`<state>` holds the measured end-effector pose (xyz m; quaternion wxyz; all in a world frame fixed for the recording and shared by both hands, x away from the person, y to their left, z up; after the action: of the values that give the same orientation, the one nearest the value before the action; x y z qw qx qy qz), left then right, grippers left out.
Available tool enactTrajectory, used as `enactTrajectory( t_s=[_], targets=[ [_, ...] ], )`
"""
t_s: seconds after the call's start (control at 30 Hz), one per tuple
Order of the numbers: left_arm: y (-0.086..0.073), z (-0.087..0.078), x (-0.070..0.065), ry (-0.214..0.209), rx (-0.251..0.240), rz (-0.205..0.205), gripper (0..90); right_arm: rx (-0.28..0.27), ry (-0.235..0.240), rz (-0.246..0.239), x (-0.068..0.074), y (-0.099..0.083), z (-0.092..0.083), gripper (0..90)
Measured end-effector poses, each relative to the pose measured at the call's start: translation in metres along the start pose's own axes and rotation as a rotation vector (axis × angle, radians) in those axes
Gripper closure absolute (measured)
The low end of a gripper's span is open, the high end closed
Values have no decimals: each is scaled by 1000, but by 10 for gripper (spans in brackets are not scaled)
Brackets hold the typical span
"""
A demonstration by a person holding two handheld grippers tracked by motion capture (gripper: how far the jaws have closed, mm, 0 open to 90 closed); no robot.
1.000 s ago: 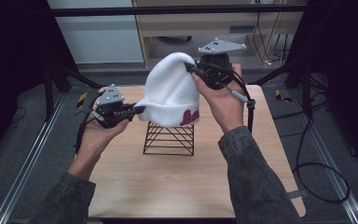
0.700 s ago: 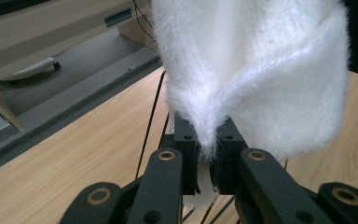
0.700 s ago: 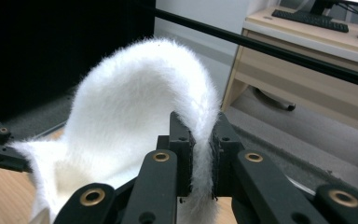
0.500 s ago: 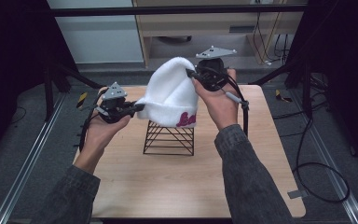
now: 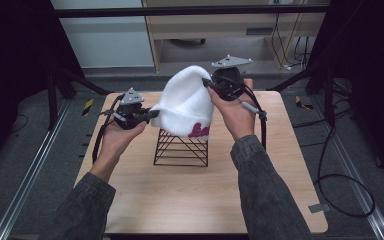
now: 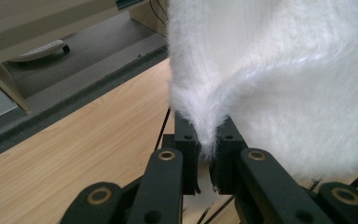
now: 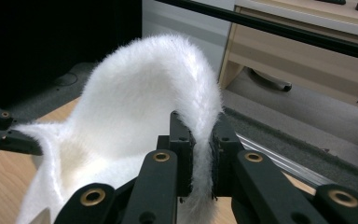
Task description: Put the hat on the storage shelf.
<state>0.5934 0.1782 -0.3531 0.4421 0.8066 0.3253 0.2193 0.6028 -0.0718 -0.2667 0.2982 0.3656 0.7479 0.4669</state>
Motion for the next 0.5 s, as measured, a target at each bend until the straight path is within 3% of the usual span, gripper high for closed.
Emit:
enactTrajectory(
  t_s=[0.5],
  targets=[
    [-16,-3,-4,12,-2,16,827,-2,58,-51,19,-11,-14,824]
  ],
)
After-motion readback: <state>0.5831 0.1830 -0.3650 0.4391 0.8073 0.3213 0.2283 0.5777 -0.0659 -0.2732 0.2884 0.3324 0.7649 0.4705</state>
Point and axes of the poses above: each handheld gripper's, and its own axes: z roughly forward along the jaws, y roughly out of its top, x roughly to its left, the point moved 4 cm from there along z, roughly forward along the jaws, and after that the axes turned 1 degree about -z, right-handed, at the moved point
